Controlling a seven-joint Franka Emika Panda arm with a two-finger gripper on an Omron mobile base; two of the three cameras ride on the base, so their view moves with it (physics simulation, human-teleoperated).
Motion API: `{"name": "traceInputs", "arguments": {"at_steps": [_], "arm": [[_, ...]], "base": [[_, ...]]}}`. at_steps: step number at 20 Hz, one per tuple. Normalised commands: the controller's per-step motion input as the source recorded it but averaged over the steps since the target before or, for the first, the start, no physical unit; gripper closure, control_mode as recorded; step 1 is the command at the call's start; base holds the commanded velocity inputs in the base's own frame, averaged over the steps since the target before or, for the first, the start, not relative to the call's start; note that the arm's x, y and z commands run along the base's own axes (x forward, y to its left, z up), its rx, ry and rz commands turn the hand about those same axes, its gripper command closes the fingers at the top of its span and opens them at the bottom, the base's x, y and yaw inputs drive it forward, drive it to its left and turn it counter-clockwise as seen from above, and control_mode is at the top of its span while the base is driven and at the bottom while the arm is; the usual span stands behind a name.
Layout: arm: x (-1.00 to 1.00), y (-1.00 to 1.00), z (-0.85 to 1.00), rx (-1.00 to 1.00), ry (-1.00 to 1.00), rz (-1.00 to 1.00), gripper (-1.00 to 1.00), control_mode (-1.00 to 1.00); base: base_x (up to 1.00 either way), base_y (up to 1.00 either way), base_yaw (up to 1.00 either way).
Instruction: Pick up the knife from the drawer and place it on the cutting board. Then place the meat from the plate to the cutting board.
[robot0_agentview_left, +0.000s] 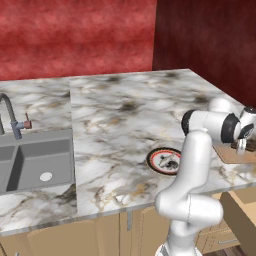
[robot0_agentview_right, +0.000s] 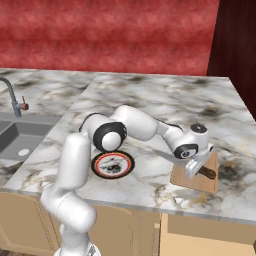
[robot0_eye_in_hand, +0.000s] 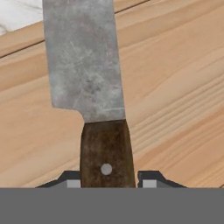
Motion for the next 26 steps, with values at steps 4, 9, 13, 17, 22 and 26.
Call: {"name": "traceInputs", "arguments": {"at_steps": [4,9,13,17,22,26], "arm": [[0.07,-0.29,-0.26,0.0,0.01,0.0,1.0,-1.0],[0.17,-0.34,-0.12,0.0,0.01,0.0,1.0,-1.0],[0.18,-0.29,-0.07,0.0,0.02,0.0,1.0,-1.0],[0.08,-0.22,-0.15,0.0,0.03,0.0,1.0,-1.0],[0.02,-0.04,-0.28,0.0,0.02,0.0,1.0,-1.0],[0.0,0.0,-0.39,0.0,0.04,0.0,1.0,-1.0]], "base": [[0.0,0.0,0.0],[0.0,0.0,0.0],[0.0,0.0,0.0],[0.0,0.0,0.0],[0.0,0.0,0.0],[0.0,0.0,0.0]]}}
